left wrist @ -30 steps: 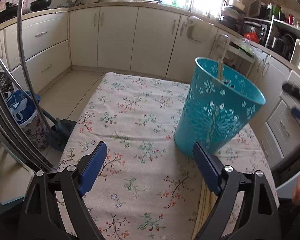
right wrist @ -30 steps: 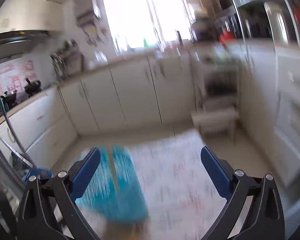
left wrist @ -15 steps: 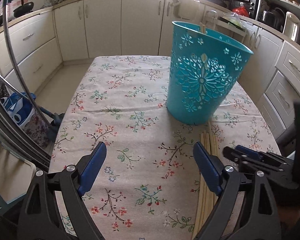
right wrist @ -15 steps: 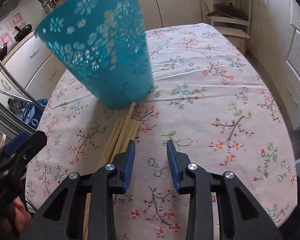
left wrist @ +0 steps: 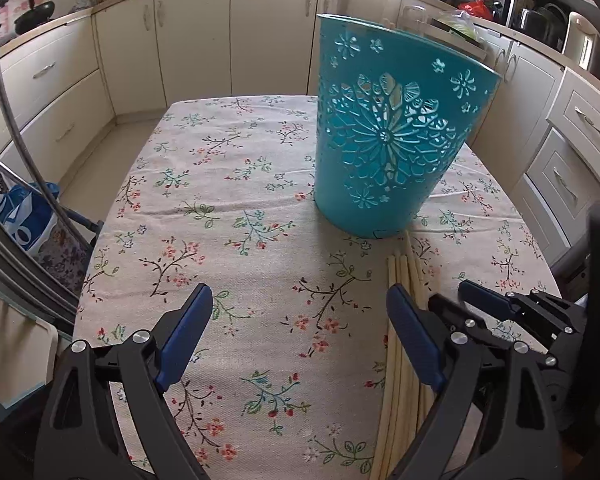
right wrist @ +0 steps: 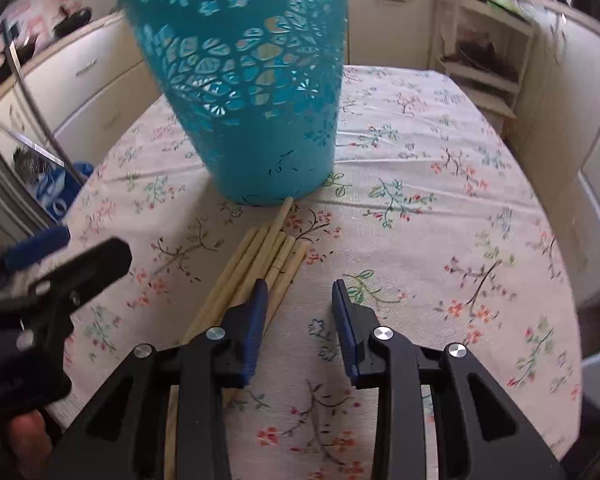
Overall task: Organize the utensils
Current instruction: 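Bring both tools back down to the chopstick pile, then close the left tool on a chopstick while the right tool grasps another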
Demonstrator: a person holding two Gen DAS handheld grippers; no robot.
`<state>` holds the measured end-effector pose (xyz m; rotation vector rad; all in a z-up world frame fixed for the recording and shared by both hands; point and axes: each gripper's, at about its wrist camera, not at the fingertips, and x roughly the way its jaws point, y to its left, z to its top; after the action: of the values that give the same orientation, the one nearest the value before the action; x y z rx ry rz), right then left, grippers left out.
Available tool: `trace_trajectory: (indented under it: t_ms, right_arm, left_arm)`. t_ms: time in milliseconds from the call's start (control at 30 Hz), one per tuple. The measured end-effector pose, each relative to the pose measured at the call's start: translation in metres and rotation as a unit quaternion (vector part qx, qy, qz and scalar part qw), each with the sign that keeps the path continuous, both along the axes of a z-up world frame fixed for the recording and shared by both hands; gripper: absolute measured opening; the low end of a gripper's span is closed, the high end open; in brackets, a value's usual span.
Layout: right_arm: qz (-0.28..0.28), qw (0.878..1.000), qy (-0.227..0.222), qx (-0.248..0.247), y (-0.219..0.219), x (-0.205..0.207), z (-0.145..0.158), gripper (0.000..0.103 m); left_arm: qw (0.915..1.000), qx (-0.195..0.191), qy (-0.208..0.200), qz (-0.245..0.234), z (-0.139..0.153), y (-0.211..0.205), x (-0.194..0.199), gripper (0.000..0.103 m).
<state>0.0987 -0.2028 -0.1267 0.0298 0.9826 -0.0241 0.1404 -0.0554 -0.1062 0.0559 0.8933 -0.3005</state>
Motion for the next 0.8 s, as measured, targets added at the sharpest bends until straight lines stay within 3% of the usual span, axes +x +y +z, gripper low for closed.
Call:
trace_trajectory:
  t_ms: [133,267,400,633,800]
  right_arm:
    - [0.034,0.999,0.013,-0.005,-0.015,-0.006,0.001,0.029]
    - [0.026,1.0,0.009,0.011,-0.037,-0.012,0.001,0.02]
    - [0.018,0.999,-0.003,0.03,-0.041,-0.015,0.001,0.019]
    - [0.016,0.998,-0.021,0.058,-0.046,-0.019,0.0,0.024]
    - [0.017,0.997,-0.03,0.072,-0.043,-0.019,0.0,0.033]
  left_arm:
    - [0.9997,0.014,0.01,-0.016,-0.008,-0.017,0.004,0.085]
    - [0.9991,0.03,0.02,-0.021,-0.018,-0.03,0.008,0.085]
    - [0.9984,0.042,0.03,-0.021,-0.027,-0.038,0.012,0.085]
    - [0.9974,0.06,0.038,-0.014,-0.037,-0.04,0.016,0.085]
    - [0.997,0.067,0.039,0.001,-0.039,-0.034,0.018,0.085]
